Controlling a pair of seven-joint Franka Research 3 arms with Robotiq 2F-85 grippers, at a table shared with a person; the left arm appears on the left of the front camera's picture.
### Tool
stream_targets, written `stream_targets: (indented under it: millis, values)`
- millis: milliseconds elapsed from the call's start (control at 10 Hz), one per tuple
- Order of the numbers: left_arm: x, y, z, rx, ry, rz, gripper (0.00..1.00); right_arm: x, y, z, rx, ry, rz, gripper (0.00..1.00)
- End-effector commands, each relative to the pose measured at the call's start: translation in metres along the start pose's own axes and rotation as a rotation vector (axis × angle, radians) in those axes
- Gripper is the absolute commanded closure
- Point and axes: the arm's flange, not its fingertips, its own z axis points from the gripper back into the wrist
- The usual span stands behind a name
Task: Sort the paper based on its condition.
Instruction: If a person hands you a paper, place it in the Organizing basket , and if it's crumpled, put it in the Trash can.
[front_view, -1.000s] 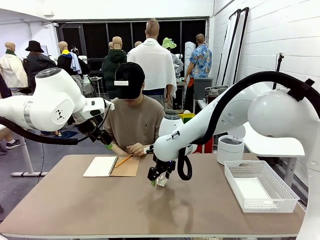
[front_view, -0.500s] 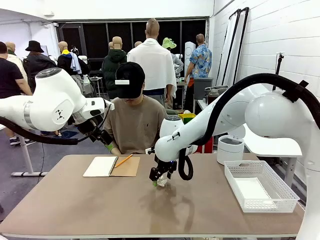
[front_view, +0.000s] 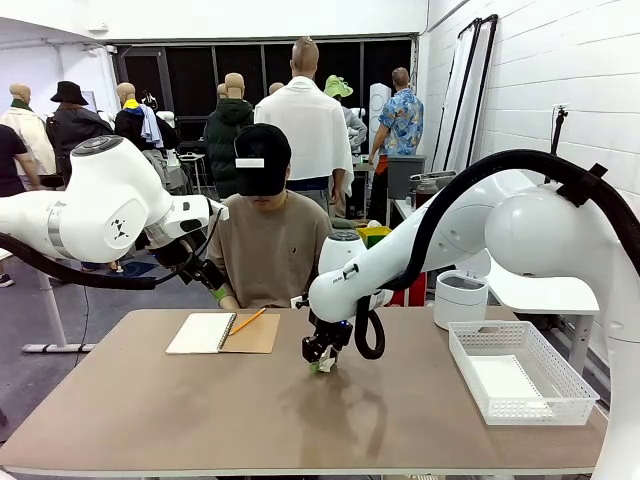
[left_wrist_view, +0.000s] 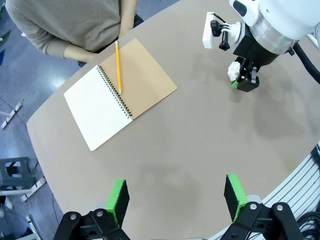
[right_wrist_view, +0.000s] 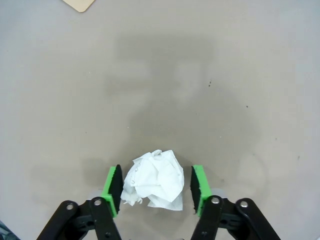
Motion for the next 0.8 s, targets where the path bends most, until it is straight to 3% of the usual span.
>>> stream_targets:
  millis: [0, 100, 700]
  values:
    - [-0.001, 0.002, 0.0, 0.005, 0.002, -0.005, 0.0, 0.007, 0.002, -0.003, -0.043, 0.002, -0.01, 0.62]
    - [-0.001, 0.002, 0.0, 0.005, 0.002, -0.005, 0.0, 0.007, 0.002, -0.003, -0.048, 0.006, -0.007, 0.72]
    - [-0.001, 0.002, 0.0, 0.005, 0.002, -0.005, 0.0, 0.005, 0.0, 0.01, -0.066, 0.002, -0.008, 1.0]
